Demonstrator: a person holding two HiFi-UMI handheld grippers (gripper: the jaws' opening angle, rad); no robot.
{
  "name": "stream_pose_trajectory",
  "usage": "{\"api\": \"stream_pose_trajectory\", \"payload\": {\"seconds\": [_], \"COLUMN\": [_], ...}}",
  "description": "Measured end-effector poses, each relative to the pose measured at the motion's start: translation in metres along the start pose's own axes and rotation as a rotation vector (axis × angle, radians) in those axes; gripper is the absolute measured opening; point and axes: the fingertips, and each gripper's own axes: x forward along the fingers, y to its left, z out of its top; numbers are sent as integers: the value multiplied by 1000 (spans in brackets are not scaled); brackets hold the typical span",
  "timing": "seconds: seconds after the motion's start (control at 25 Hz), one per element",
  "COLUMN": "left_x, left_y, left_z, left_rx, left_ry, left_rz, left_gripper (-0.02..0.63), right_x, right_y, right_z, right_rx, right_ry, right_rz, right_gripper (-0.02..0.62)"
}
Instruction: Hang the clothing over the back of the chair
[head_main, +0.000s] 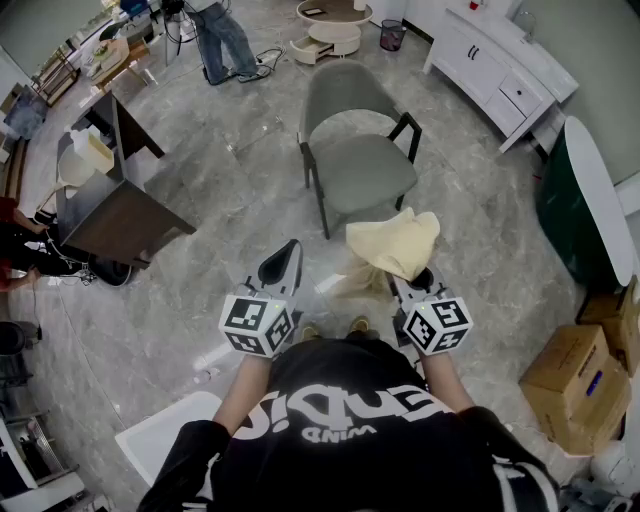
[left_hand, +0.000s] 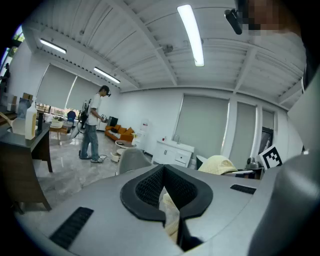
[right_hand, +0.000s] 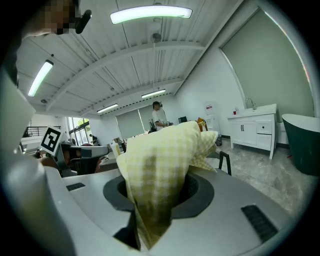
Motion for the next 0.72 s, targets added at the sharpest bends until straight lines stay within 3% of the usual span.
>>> {"api": "stream_pose_trajectory", "payload": {"seconds": [0.72], "left_x": [-22], "left_y": [17], "left_z": [-9], "left_rx": [35], "left_ry": [31], "left_rz": [-97], "left_gripper": [15], "right_x": [-8], "right_y": [26], "right_z": [-4], "right_rx": [18], "right_ry": [-26], "right_rz": [-58], "right_gripper": [132]}}
